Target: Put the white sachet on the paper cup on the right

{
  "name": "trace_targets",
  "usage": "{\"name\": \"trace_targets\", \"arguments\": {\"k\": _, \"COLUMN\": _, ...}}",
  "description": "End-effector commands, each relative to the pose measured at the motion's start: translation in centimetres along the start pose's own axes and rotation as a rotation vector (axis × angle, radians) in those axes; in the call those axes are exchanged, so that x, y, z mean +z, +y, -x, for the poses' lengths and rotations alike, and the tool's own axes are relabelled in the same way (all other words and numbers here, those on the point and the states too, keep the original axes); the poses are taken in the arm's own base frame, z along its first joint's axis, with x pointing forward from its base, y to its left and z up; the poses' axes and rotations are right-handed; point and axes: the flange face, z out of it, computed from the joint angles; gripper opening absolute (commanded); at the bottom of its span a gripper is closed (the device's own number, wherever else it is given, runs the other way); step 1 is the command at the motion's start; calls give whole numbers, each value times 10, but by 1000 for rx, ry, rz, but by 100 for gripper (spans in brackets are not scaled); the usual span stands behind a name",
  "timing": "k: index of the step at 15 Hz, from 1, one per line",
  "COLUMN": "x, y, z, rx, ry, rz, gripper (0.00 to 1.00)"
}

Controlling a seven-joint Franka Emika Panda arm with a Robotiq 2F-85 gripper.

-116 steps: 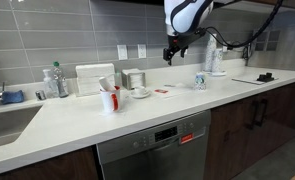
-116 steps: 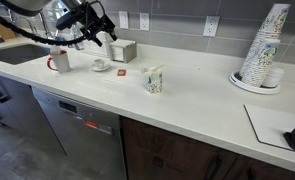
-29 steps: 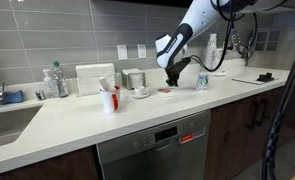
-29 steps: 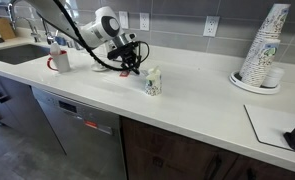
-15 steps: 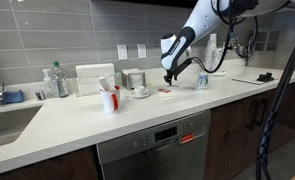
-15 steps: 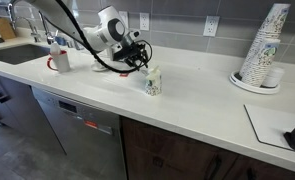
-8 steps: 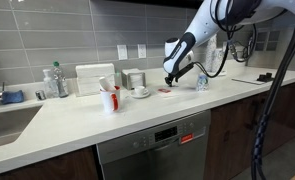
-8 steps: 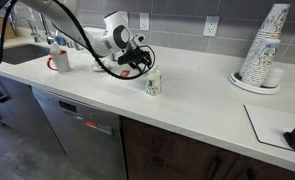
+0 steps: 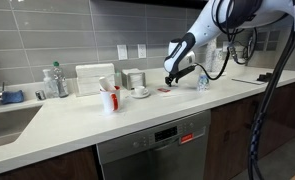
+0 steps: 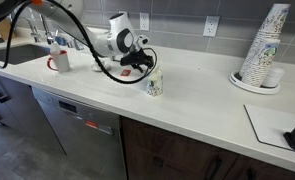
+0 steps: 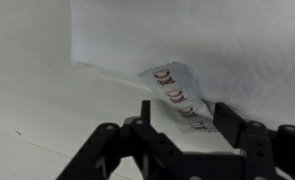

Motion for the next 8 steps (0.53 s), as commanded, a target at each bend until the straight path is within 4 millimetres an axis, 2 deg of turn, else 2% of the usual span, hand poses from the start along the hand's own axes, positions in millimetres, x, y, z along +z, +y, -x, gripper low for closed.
{"name": "trace_targets", "arguments": {"k": 1, "x": 17, "y": 1, "z": 7, "rx": 16, "ry": -12, "rz": -69, "gripper": 62}}
{"name": "trace_targets", "arguments": {"k": 4, "x": 18, "y": 1, "z": 8, "rx": 22, "ry": -15, "rz": -91, "gripper": 51}}
{"name": "trace_targets", "arguments": {"k": 5, "x": 18, "y": 0, "z": 9, "rx": 22, "ry": -19, "rz": -97, "gripper": 43}}
{"name": "trace_targets", "arguments": {"k": 6, "x": 19, "y": 0, "z": 9, "rx": 22, "ry": -23, "rz": -100, "gripper": 46}}
{"name": "trace_targets", "arguments": {"k": 8, "x": 18, "y": -1, "z": 9, "rx": 17, "ry": -35, "rz": -105, "gripper": 36}}
